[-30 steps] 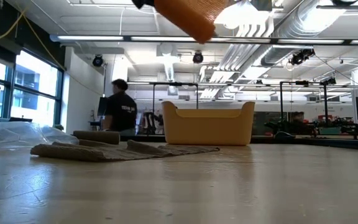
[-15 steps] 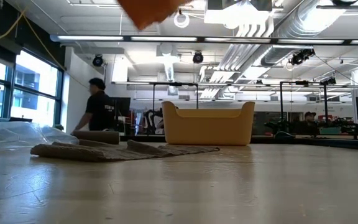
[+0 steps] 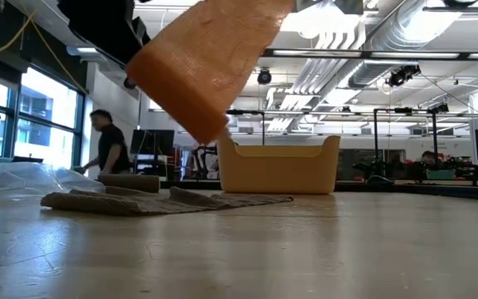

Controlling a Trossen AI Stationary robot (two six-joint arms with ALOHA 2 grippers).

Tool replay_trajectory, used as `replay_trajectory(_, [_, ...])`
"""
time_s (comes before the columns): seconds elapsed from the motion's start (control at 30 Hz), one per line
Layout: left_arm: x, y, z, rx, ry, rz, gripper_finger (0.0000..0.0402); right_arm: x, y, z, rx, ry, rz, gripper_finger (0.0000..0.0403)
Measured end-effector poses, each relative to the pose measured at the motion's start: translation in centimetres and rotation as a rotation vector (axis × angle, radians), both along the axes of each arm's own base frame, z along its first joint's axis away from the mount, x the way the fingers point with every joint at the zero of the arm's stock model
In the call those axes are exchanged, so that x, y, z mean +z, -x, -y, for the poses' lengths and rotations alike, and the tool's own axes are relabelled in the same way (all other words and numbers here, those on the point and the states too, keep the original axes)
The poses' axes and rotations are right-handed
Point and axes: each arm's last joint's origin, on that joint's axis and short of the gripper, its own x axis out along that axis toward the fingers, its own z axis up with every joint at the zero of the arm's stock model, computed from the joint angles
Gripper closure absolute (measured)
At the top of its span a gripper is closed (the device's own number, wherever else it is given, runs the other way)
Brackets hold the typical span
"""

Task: Roll bandage
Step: Roll the orange bandage

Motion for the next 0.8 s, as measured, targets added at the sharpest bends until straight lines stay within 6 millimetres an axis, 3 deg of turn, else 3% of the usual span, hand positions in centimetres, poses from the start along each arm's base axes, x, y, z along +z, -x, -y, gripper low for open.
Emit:
replay_trajectory(0.17, [0.1,-0.8,0.6,-0.072,0.139,0.151,0.0401,-0.2,0.1,5.2,0.012,-0.054,-0.036,0.0403])
replay_trajectory(0.33, [1.5,-1.6,1.6,-0.147,0.237,0.322,0.0401,-2.5,0.2,10.3,-0.048,-0.157,-0.105,0.0403])
replay_trajectory(0.47, [3.2,-1.8,2.8,-0.243,0.271,0.508,0.0401,-6.6,-0.9,13.3,-0.033,-0.271,-0.185,0.0403])
replay_trajectory(0.6, [4.6,-2.4,4.0,-0.336,0.271,0.732,0.0401,-12.0,-2.3,14.8,-0.053,-0.342,-0.302,0.0403])
replay_trajectory(0.7, [5.6,-2.4,4.7,-0.408,0.258,0.892,0.0401,-16.2,-3.4,14.5,-0.025,-0.388,-0.380,0.0403])
replay_trajectory(0.8, [6.7,-2.0,5.1,-0.446,0.217,1.020,0.0401,-20.3,-4.6,13.0,0.033,-0.438,-0.440,0.0403])
